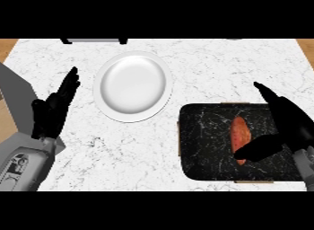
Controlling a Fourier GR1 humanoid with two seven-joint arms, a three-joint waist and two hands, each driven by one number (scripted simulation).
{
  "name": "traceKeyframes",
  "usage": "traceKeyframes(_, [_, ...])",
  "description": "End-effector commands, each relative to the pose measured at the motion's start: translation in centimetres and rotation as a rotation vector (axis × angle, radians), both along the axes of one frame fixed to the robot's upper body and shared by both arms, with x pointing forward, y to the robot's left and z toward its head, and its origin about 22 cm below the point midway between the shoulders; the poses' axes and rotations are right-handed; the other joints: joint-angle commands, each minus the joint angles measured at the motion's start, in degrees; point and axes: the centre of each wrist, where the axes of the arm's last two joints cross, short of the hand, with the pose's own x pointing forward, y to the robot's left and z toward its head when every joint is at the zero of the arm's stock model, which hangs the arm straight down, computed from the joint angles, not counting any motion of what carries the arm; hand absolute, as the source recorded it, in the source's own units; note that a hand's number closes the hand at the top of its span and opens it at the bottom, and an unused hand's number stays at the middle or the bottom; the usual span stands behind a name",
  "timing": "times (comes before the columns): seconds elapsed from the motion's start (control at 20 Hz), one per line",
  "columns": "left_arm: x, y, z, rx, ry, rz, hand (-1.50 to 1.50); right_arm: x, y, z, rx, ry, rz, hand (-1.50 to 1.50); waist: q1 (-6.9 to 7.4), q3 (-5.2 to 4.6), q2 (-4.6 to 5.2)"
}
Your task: Pick the sweet potato from the tray and place it in the plate
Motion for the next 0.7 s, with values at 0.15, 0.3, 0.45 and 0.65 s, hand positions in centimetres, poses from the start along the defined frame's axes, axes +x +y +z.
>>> traceKeyframes(0.15, [-0.3, -1.1, -1.1, 0.006, -0.015, 0.003, 0.00, 1.5, -0.7, -2.3, -0.067, 0.199, -0.047, -1.50, -0.05, 0.03, 0.11])
traceKeyframes(0.3, [-0.2, 0.4, 0.2, 0.006, 0.007, 0.010, 0.00, 1.4, 0.0, -3.5, -0.078, 0.215, -0.057, -1.50, 0.11, 0.04, 0.01])
traceKeyframes(0.45, [-0.3, 0.0, -0.1, 0.003, -0.008, 0.015, 0.00, 1.1, -1.6, -6.3, -0.060, 0.237, -0.038, -1.50, -0.08, 0.07, 0.02])
traceKeyframes(0.65, [-0.7, -0.2, -1.8, 0.005, 0.000, 0.001, 0.00, 0.6, -0.5, -6.1, -0.083, 0.269, -0.028, -1.50, -0.28, 0.04, 0.03])
